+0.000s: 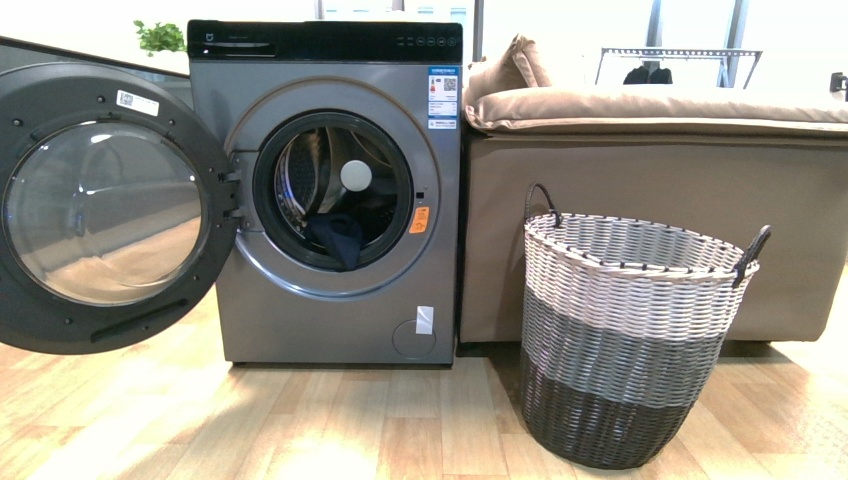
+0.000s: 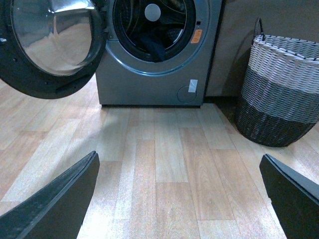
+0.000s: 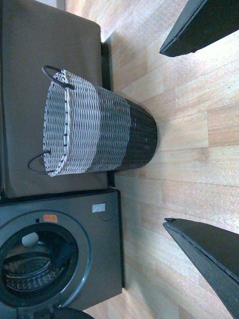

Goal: Collect clothes from washing machine

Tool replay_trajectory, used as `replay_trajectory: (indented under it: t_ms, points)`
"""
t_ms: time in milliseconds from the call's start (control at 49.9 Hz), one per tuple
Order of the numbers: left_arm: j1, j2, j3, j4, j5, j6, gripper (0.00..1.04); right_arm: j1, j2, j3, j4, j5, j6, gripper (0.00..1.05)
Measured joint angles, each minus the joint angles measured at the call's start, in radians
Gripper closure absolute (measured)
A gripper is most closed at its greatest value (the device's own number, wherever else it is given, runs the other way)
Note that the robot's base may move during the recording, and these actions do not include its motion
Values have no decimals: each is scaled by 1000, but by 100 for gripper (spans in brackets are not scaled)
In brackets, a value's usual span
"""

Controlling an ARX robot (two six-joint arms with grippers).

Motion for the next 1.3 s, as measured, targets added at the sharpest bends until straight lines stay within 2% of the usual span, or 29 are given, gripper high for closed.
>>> replay_trajectory:
  t_ms: [1302]
  points:
    - [0,2,0,0,1,0,7,0,0,0,0,0,0,7]
